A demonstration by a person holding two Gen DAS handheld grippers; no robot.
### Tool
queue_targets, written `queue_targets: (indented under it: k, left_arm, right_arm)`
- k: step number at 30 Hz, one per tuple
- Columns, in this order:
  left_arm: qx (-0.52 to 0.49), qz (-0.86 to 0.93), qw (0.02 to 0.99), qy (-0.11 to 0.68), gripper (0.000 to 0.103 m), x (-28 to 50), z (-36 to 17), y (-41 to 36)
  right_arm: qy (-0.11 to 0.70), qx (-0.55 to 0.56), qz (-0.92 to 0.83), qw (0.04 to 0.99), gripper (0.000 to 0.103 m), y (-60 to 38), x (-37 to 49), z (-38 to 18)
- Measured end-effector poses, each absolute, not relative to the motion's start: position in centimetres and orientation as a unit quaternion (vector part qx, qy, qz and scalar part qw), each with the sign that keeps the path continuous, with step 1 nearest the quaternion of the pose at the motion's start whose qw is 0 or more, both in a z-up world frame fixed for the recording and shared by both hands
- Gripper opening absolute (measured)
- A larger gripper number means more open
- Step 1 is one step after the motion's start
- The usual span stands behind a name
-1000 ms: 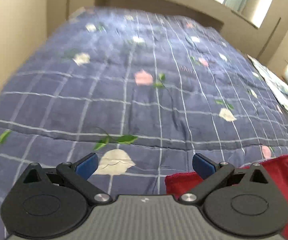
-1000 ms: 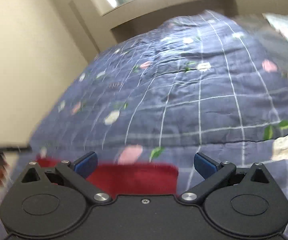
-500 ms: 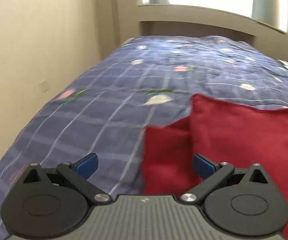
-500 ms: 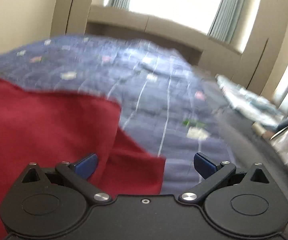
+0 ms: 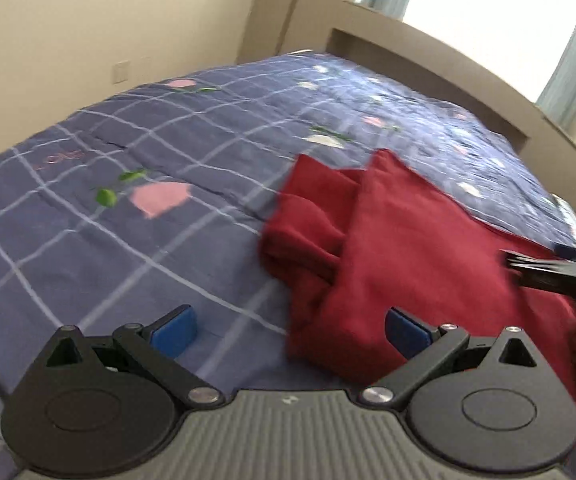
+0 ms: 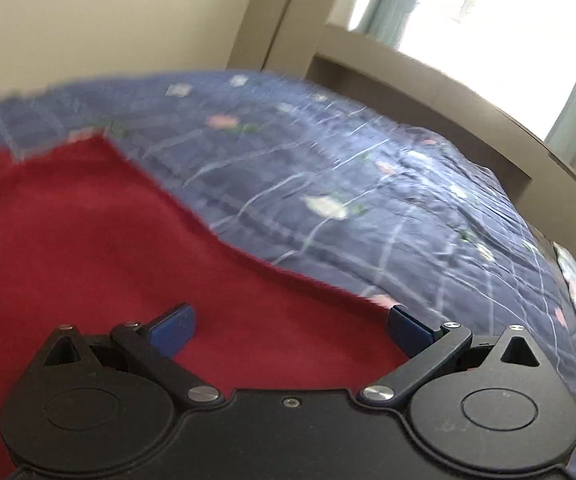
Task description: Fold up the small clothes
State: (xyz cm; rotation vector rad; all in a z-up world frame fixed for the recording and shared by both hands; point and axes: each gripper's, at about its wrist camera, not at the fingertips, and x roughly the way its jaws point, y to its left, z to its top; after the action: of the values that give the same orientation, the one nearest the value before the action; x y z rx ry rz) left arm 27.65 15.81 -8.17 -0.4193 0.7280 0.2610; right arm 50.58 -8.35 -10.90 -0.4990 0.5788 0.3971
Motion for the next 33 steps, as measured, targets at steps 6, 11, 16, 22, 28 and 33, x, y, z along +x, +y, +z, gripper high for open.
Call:
queue_targets:
  k: [6,11,16,22,28,33]
  left_arm:
    - [-0.236,0.079,0.902,0.353,0.102,28.6,-8.3,15.1]
    - [-0.251,0.088,0.894,0.361,0.102,28.9,-8.6,15.2]
    - [-0.239,0.095,0.894,0.366,0.102,29.1,-8.6,14.8]
    - [-0.236,0.092,0.892,0.375,0.102,29.3,-8.5,14.9]
    - [-0.225,0.095,0.893,0.378,0.102,29.4,-8.6,14.6]
    - [-0.213,0.1,0.893,0.384,0.102,29.6,-8.6,14.3]
  right_arm:
    - [0.261,-0.243,0.21,0.91,0.102,-9.3,45.3,-9.3]
    - [0.253,-0.262,0.209,0.908,0.102,-9.5,37.6,-9.1]
    - [0.285,-0.164,0.175,0.928,0.102,-10.8,33.8,-9.7]
    - [0.23,-0.155,0.151,0.949,0.102,-10.3,32.6,-8.5]
    - [0.263,-0.184,0.156,0.934,0.102,-8.2,34.2,-10.8]
    - [0.282,-0.137,0.166,0.935,0.102,-9.3,35.2,-11.1]
